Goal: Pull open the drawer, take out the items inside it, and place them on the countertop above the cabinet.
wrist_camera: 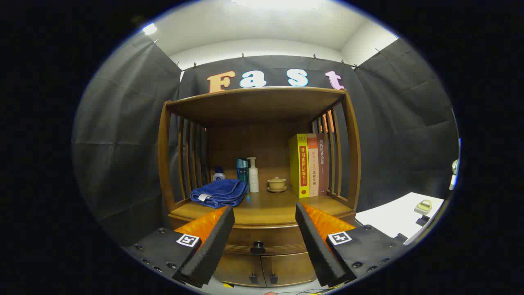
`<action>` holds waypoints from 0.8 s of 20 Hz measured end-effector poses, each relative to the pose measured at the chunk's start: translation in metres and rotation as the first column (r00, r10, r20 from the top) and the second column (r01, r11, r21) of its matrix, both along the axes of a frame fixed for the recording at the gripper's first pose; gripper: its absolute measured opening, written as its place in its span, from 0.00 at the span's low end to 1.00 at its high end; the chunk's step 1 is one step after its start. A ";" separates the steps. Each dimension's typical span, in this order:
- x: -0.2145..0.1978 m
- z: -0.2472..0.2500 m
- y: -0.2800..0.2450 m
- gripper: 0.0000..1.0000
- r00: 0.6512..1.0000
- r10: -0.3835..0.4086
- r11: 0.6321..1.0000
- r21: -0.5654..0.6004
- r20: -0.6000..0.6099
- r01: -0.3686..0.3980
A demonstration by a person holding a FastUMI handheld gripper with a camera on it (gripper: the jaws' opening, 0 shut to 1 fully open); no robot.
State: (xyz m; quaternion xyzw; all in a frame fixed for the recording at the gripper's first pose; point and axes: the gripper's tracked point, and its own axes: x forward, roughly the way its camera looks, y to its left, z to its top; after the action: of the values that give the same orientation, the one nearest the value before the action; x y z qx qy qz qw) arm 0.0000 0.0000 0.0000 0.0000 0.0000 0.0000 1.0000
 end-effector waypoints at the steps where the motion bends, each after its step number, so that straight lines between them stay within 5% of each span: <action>1: 0.001 -0.001 0.002 0.98 1.000 0.002 1.000 -0.003 -0.004 -0.002; 16: 0.007 -0.003 0.009 0.98 1.000 0.020 1.000 -0.006 -0.021 -0.020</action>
State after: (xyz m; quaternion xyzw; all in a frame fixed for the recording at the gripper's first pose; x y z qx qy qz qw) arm 0.0072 0.0089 -0.0032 -0.0029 0.0103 0.0098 0.9999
